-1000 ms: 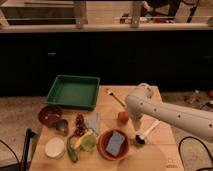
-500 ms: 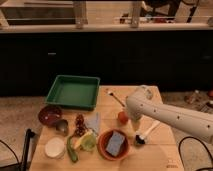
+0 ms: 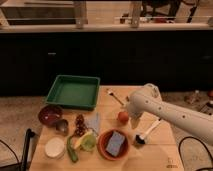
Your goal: Place apple in tray
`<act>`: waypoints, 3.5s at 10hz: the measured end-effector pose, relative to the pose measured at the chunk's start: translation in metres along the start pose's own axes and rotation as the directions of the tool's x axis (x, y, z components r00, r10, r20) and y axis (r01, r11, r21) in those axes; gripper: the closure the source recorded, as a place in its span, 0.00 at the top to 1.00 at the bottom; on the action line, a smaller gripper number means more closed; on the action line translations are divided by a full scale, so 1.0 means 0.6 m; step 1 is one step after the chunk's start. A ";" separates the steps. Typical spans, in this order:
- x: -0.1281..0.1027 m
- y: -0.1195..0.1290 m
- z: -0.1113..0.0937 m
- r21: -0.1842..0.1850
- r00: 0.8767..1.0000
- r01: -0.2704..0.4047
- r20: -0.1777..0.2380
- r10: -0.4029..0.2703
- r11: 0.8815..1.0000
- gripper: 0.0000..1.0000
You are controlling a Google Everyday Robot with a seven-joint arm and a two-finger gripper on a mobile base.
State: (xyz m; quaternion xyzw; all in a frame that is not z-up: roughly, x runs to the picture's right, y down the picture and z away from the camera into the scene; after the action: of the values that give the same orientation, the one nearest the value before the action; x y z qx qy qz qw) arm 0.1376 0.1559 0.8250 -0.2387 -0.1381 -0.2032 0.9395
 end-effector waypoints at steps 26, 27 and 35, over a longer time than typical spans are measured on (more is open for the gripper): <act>-0.003 -0.020 0.079 -0.042 0.963 -0.073 0.258 0.082 0.996 0.29; -0.004 -0.020 0.079 -0.041 0.963 -0.073 0.258 0.081 0.996 0.17; -0.006 -0.034 0.009 -0.040 0.968 -0.083 0.236 0.090 0.996 0.00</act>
State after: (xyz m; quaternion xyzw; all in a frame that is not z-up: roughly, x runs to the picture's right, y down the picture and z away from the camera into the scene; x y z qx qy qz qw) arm 0.1242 0.1436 0.8360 -0.2810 -0.2359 -0.1340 0.9206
